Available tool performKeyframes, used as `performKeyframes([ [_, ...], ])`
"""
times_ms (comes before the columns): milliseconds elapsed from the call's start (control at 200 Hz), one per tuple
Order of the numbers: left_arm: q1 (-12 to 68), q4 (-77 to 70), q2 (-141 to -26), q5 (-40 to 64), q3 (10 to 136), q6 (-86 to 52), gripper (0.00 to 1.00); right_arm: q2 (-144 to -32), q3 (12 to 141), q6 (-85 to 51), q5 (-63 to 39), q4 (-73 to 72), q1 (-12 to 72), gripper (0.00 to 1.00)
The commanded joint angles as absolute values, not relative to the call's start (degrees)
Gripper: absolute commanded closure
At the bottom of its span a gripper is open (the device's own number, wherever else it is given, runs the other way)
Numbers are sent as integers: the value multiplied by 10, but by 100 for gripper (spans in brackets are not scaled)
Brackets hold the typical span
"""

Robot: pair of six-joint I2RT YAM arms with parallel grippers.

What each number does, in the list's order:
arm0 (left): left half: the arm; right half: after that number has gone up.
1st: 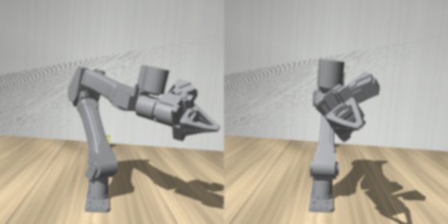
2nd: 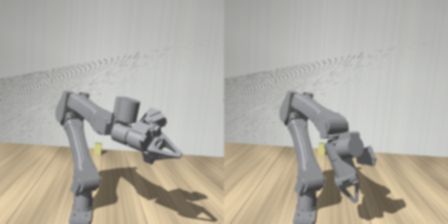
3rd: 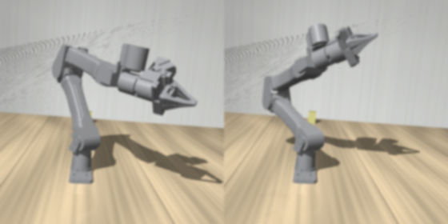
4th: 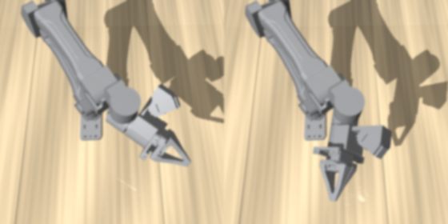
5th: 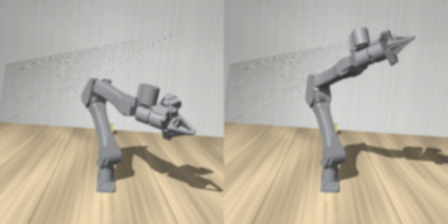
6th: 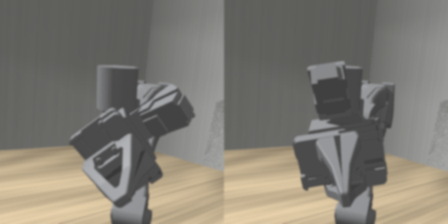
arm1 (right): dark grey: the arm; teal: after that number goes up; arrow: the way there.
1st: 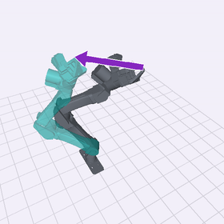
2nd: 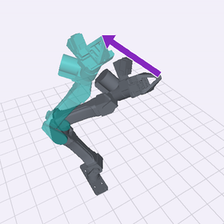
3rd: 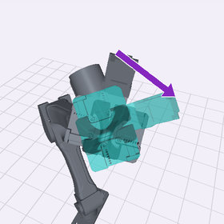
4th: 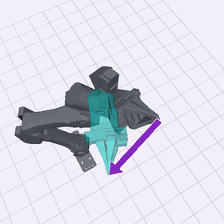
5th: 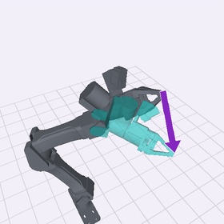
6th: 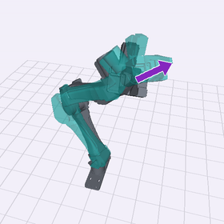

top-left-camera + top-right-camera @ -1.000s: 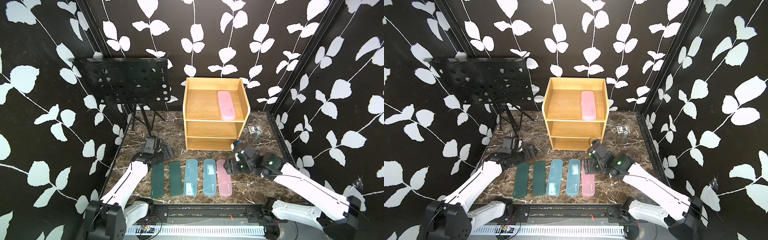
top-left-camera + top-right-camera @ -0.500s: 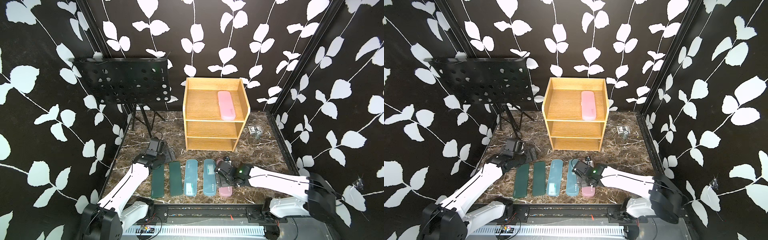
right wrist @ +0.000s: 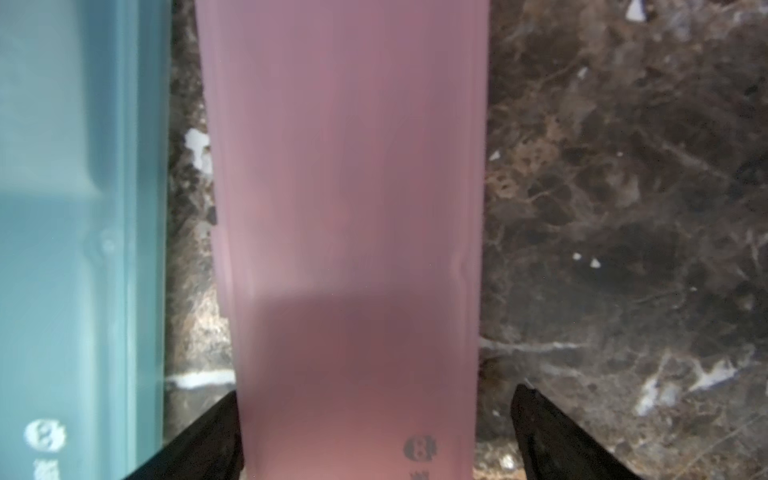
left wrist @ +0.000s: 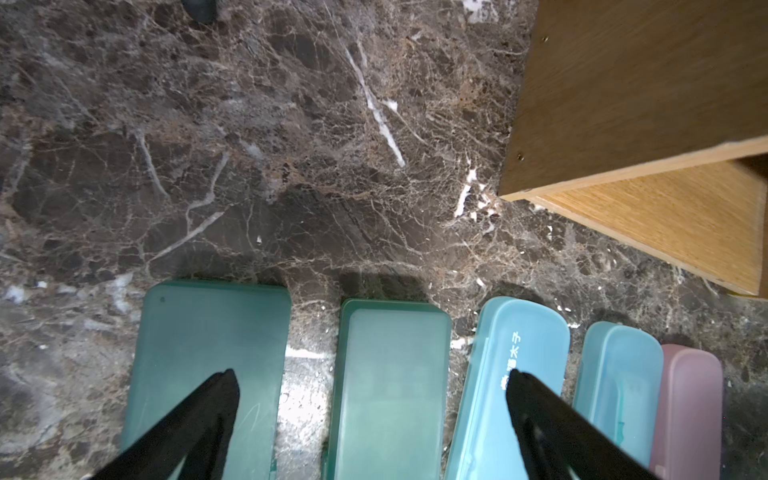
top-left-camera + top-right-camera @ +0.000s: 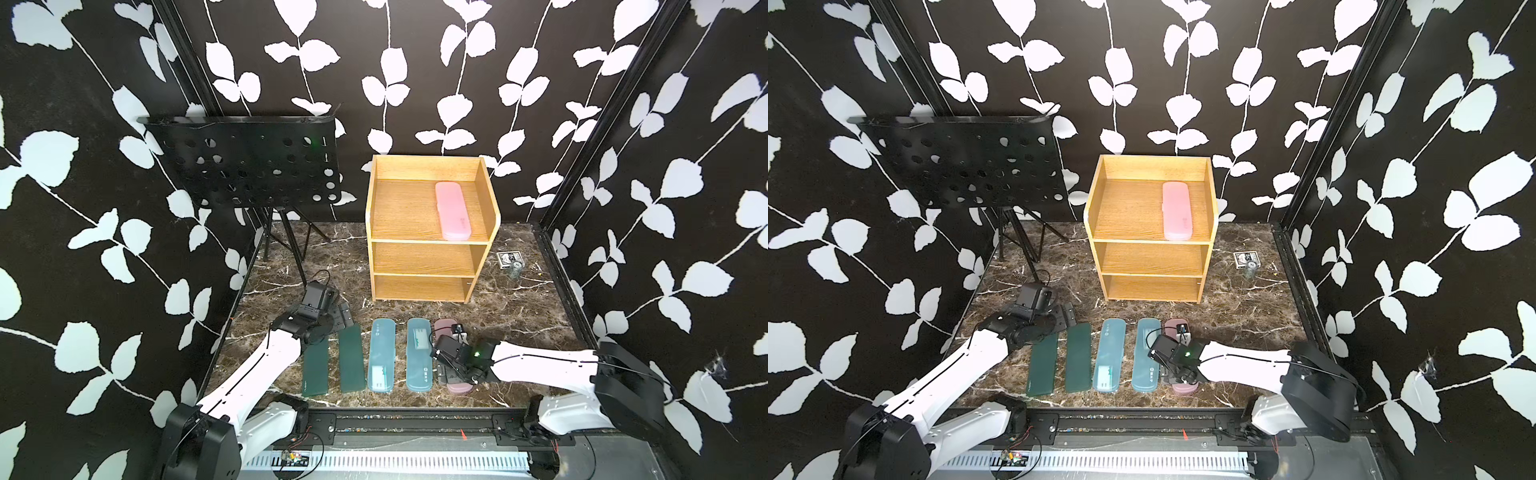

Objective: Place the pencil cases on the shelf according to color
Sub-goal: Pick up the pencil case from the center of the board.

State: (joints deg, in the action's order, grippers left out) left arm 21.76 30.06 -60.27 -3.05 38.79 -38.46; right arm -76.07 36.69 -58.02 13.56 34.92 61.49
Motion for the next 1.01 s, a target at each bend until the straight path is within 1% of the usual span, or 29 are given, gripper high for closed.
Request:
performKeyframes([
  [0,221,303,-592,-46,386,-392,1,-715,347,-566,129,357,620,1],
  [120,222,307,-593,-52,387,-391,1,-685,335,-570,122,375,623,1],
  [245,224,308,-598,-48,387,-382,1,-682,324,-577,112,368,638,1],
  [490,227,306,-590,-59,371,-387,1,-748,328,-590,111,335,661,1],
  [595,227,300,-589,-64,363,-393,1,-774,316,-604,118,306,669,5],
  [690,228,314,-589,-55,375,-393,1,-784,294,-617,110,263,672,13],
  [765,231,321,-587,-55,378,-386,1,-785,289,-621,116,255,677,26],
  [825,231,332,-582,-65,379,-385,1,-773,306,-618,136,290,685,35],
  [1000,231,352,-564,-84,387,-378,1,-664,374,-596,189,423,704,50],
])
